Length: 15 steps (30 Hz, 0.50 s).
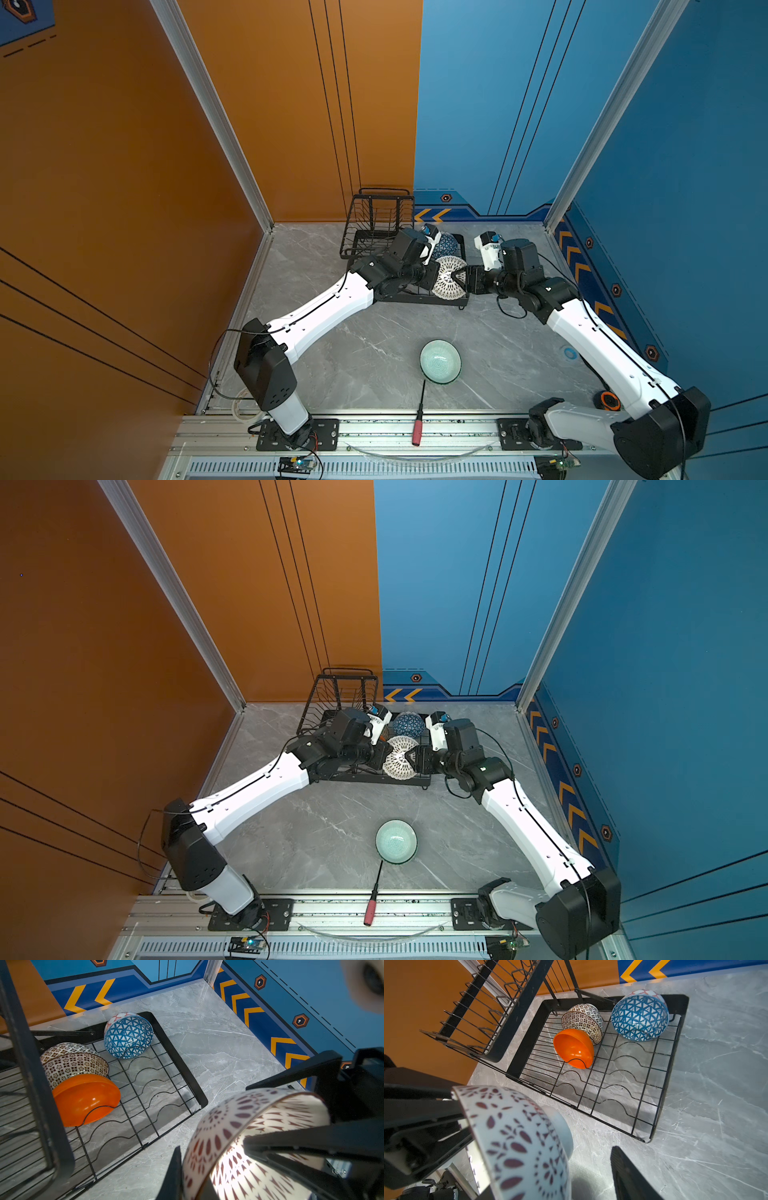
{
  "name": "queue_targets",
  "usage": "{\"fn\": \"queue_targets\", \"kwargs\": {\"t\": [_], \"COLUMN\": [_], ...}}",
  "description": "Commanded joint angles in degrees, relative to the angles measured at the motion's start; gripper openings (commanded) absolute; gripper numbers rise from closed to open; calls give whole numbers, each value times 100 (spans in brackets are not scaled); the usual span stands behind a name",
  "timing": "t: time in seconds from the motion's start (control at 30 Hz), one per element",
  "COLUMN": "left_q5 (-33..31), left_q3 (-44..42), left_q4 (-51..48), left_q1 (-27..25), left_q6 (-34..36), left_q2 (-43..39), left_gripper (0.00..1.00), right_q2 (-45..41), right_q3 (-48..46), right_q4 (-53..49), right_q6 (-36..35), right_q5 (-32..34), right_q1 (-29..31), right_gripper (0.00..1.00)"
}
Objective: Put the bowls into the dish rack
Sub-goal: 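Lift the white-and-maroon bowl with the left gripper while the right gripper closes on its rim, then carry the white-and-maroon bowl to the rack with the right gripper while the left releases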
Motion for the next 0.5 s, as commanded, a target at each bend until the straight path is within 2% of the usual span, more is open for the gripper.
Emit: {"fn": "queue_targets", "kwargs": {"t": [0.0,0.07,0.2,0.47], "left_q5": [-82,-79,-67,-39], "left_q3": [219,219,228,189], "left_q4": [169,168,168,168], "left_q1": [-58,-56,-58,-82], "left_q6": [67,72,72,84], "left_q2": [-144,-134,-125,-168], "left_gripper": [0,0,0,0], "right_q2": [92,124,153,126], "right_q3": [31,52,71,78], "right_q4": [81,94,108,107], "right_q6": [95,108,108,117], "right_q5": [64,52,36,91], "right_q1": [57,61,78,123], "right_gripper": [54,49,30,13]}}
